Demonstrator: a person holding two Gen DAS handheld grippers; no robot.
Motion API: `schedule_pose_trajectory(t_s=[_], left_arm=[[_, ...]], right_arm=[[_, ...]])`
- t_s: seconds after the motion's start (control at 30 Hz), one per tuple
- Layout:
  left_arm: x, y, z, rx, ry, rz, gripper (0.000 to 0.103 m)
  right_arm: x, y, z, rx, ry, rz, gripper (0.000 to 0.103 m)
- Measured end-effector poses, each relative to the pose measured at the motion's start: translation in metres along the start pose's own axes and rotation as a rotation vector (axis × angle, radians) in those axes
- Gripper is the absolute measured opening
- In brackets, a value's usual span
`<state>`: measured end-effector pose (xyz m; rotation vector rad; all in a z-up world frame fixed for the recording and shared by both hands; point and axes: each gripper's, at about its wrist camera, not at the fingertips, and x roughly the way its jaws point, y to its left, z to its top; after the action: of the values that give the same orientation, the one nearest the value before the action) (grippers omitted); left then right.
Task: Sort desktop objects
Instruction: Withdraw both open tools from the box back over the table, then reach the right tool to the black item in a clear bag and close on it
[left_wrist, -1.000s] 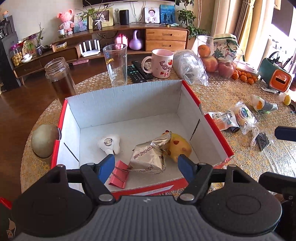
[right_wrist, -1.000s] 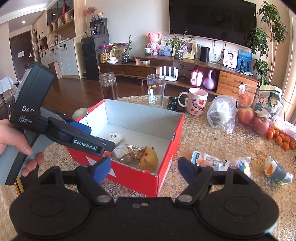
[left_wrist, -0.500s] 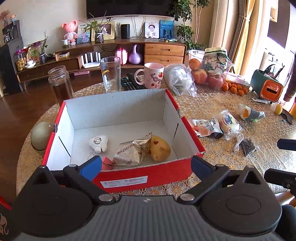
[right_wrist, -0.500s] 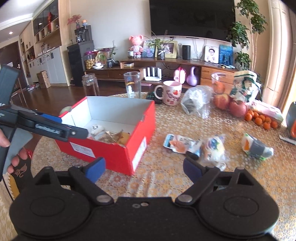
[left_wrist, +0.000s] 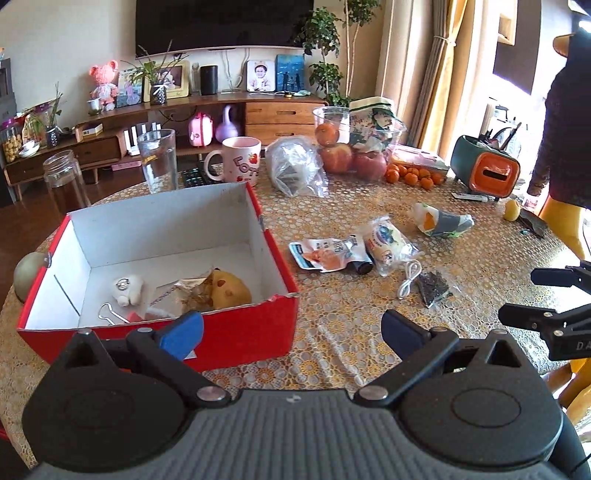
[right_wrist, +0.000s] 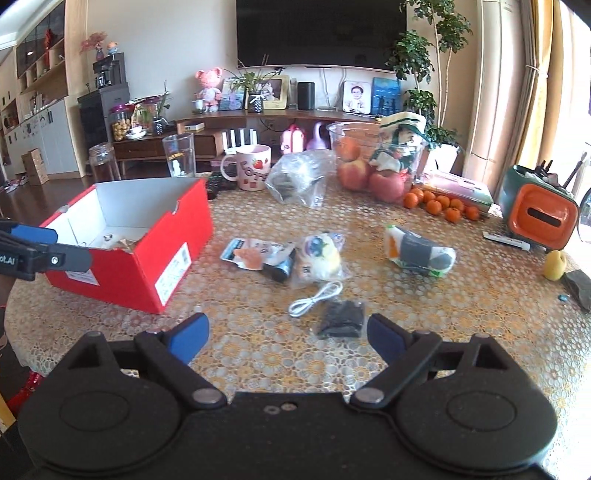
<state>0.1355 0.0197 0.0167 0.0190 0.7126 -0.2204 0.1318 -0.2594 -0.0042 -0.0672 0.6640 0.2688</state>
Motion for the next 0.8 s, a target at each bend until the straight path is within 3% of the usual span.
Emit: schedule_pose_trajectory(t_s=[0.4, 0.8], left_arm=[[0.041, -0.068, -0.009, 0.083, -0.017, -0.077, 0.103], [0.115, -0.095, -0.011, 0.13, 0.015, -0.102, 0.103]], right_arm=[[0.033, -0.04, -0.015, 0.012, 0.035, -0.062, 0.092], [0.078, -0.065, -0.012, 0.023, 0.057, -0.043, 0.09]])
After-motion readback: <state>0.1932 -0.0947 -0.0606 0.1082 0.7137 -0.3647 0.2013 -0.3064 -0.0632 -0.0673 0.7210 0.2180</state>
